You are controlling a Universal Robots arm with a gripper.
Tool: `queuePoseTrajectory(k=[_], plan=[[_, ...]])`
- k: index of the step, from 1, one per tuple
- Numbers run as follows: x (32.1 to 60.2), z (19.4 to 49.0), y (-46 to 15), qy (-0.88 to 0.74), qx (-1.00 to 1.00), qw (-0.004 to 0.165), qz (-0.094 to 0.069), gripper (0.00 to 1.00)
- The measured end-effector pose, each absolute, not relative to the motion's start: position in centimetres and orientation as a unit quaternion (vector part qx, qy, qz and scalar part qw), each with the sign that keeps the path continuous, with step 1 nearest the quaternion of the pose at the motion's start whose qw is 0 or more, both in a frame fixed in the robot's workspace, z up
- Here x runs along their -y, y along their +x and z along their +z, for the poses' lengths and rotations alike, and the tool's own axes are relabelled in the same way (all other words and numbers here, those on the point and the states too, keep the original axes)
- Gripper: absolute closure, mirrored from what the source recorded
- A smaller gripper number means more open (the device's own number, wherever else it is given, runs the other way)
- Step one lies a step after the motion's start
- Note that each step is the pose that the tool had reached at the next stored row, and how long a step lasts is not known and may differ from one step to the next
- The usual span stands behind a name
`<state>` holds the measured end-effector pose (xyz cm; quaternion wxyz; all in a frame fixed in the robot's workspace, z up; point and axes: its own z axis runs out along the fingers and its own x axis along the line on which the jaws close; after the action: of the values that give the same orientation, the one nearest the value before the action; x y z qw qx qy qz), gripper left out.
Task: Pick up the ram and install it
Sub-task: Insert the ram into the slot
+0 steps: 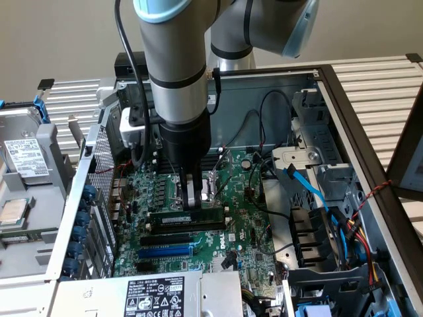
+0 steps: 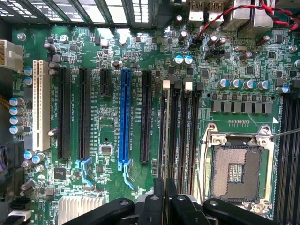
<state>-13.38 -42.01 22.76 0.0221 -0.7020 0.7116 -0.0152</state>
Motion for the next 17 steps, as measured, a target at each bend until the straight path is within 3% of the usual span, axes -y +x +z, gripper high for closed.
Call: queuePoseTrajectory(k=[17], plan=[[42.01,22.7,-13.38,-0.702,-0.712,0.023,-0.015,0.87]])
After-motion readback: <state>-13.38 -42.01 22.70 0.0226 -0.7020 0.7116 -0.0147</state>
